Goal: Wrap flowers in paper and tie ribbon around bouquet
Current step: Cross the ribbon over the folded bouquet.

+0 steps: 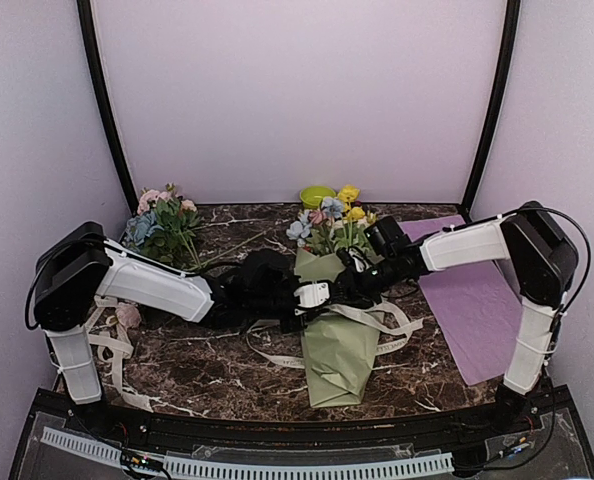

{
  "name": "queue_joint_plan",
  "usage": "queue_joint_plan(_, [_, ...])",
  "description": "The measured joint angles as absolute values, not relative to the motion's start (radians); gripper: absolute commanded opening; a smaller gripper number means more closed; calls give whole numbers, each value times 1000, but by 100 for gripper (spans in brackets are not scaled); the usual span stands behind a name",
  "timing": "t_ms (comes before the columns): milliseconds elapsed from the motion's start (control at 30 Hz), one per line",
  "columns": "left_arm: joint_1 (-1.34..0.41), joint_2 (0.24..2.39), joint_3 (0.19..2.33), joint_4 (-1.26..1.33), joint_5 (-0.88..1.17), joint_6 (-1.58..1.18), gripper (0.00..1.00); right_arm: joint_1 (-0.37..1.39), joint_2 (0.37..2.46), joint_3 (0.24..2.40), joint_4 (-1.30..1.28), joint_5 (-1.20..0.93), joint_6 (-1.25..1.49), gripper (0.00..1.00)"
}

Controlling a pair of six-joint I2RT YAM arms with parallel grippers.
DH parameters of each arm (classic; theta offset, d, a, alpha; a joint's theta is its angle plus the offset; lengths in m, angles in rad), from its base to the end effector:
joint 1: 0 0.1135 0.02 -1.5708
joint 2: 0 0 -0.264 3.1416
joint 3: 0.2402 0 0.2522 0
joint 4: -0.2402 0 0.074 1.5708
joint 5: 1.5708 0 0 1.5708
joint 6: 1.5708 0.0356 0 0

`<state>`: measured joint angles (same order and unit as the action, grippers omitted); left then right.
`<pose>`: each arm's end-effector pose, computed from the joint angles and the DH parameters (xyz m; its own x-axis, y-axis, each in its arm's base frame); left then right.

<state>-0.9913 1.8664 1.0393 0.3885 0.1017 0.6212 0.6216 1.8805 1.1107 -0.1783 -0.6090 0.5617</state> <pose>0.2193 -0.3417 0.1799 0.3247 0.5613 -0.7613 0.8532 0.1736 0.4919 0.2957 0.2369 0.1537 -0.9578 -0.1487 -0.2461 -0.2821 0.6519 0.7039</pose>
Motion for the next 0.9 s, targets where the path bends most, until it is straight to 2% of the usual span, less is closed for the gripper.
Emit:
queue_joint_plan(100, [-991, 1886, 1048, 388, 74, 628, 1, 624, 1874, 1105, -180, -611, 561, 43])
queue_joint_plan(133, [-991, 1892, 1048, 387, 67, 628, 0, 624, 1870, 1104, -180, -611, 561, 43])
queue_joint_plan(433, [-991, 1902, 1039, 368, 59, 604, 0, 612, 1825, 1116, -227, -582, 545, 50])
queue_joint_plan(667, [-991, 1901, 997, 367, 61, 573, 0, 547, 1725, 1127, -281, -534, 522, 45])
queue_joint_plan(900, [-991, 1900, 1013, 366, 116, 572, 0, 570, 1800, 1129, -271, -566, 513, 44])
